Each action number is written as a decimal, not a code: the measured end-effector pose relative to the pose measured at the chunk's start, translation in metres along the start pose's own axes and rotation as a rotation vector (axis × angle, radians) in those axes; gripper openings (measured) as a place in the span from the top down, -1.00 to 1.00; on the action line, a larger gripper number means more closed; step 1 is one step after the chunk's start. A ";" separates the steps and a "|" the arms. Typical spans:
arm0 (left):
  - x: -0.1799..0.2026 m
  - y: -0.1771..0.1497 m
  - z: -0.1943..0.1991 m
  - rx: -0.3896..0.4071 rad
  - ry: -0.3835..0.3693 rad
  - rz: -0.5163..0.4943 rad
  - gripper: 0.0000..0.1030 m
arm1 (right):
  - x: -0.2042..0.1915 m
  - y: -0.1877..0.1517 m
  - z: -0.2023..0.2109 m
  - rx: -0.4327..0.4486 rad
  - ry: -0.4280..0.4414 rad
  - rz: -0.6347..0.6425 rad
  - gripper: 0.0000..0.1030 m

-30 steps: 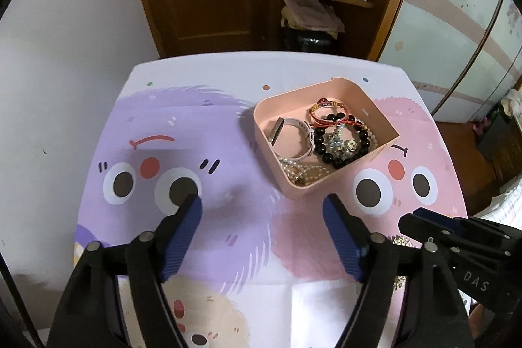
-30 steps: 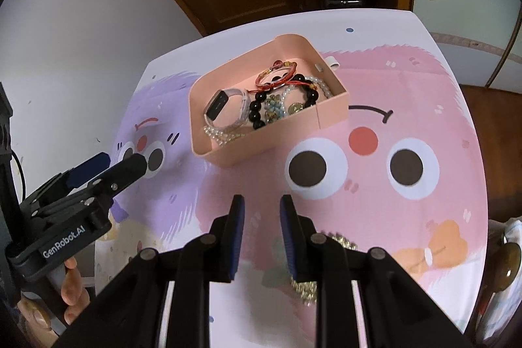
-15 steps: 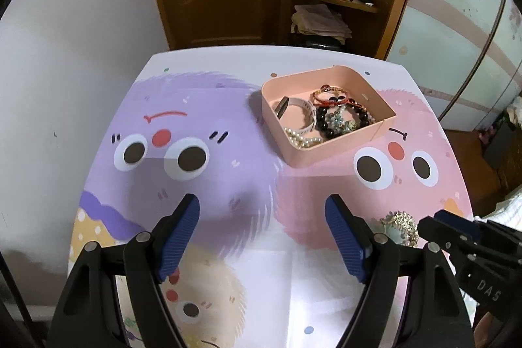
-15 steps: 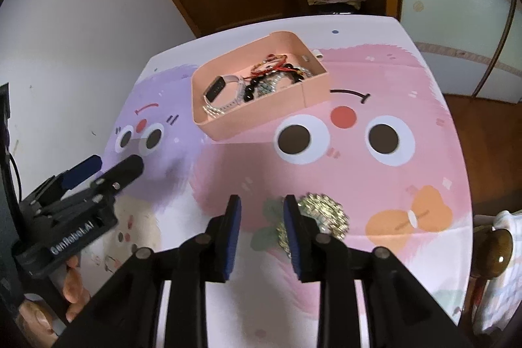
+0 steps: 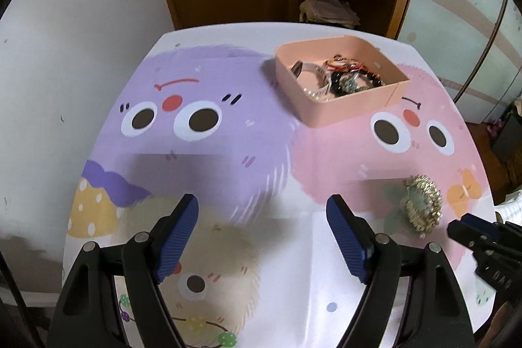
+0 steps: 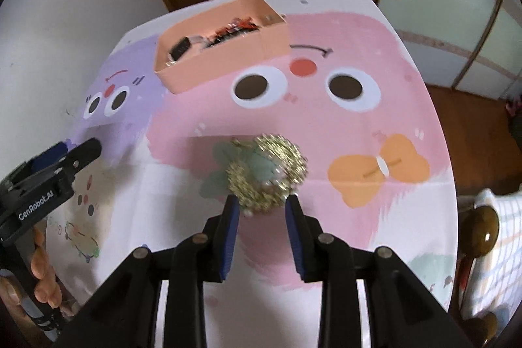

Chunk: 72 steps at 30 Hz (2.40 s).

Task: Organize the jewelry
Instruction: 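Lower the right tool onto the gold leaf necklace and close on it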

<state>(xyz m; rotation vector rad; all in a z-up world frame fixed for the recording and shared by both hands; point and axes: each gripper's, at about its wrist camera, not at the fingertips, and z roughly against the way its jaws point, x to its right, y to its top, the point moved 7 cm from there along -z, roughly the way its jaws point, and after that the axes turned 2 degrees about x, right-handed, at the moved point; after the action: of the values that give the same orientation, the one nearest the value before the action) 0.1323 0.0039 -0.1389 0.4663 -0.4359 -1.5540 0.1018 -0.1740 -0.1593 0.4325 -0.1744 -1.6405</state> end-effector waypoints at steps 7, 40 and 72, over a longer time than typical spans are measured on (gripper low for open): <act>-0.006 -0.009 -0.012 -0.028 0.007 0.016 -0.54 | 0.021 -0.006 -0.007 -0.020 -0.064 -0.011 0.20; 0.006 -0.025 -0.039 -0.118 -0.040 0.011 -0.54 | -0.008 0.046 -0.059 -0.126 -0.052 0.379 0.19; 0.007 -0.026 -0.044 -0.143 -0.053 0.012 -0.54 | -0.014 0.059 -0.078 -0.238 0.059 0.458 0.70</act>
<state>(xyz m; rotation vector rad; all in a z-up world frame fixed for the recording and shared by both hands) 0.1341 -0.0022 -0.1908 0.3121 -0.3640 -1.5764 0.1862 -0.1562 -0.2068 0.2355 -0.0277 -1.1784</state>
